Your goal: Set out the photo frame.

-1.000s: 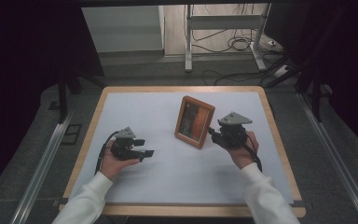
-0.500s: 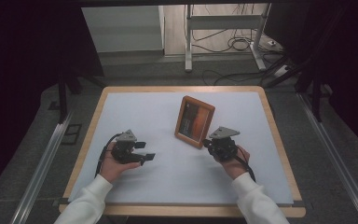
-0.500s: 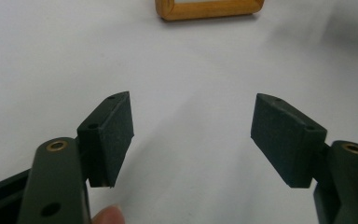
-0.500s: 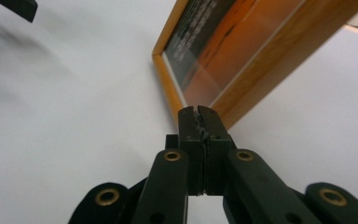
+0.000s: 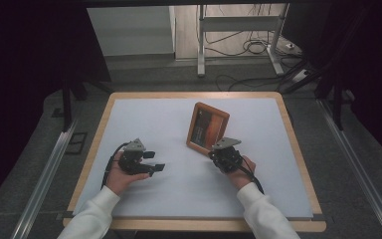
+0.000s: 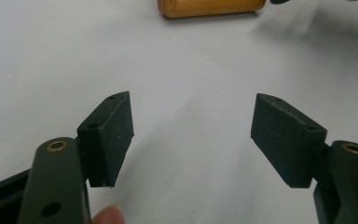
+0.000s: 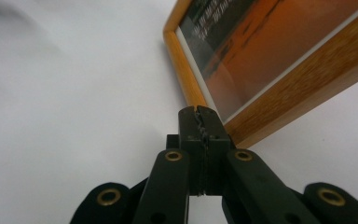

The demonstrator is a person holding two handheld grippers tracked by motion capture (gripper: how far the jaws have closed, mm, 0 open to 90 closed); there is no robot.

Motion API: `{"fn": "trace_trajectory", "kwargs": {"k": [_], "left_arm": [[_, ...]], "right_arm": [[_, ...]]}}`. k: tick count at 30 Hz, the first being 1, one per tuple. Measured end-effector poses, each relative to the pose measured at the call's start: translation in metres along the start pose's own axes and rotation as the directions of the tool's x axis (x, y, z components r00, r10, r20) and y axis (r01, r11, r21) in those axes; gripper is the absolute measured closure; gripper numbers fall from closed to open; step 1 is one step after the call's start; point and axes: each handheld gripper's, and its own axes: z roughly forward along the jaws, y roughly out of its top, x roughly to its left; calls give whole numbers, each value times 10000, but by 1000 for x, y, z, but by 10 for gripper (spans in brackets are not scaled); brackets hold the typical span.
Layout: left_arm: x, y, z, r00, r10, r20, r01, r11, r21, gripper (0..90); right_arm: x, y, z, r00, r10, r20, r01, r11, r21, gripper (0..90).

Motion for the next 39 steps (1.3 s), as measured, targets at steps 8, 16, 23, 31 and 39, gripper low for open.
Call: {"fn": "trace_trajectory", "kwargs": {"k": [8, 16, 23, 31, 39], "left_arm": [[2, -1, 0, 10000, 27, -15, -27, 10000, 9, 290], [1, -1, 0, 10000, 40, -1, -40, 10000, 27, 290], [1, -1, 1, 10000, 51, 2, -51, 10000, 52, 289], [1, -1, 1, 10000, 29, 15, -29, 10000, 66, 289], [1, -1, 2, 10000, 67, 23, -67, 9999, 114, 289]], "right_arm": [[-1, -3, 9, 9999, -97, 110, 94, 9996, 250, 893], [-8, -5, 7, 9996, 72, 263, -80, 9995, 302, 894], [-15, -8, 5, 9992, 183, 359, -195, 9993, 320, 894], [-24, -10, 3, 9979, 310, 570, -330, 9988, 351, 893], [-31, -12, 2, 9963, 485, 712, -510, 9981, 331, 893]]}}
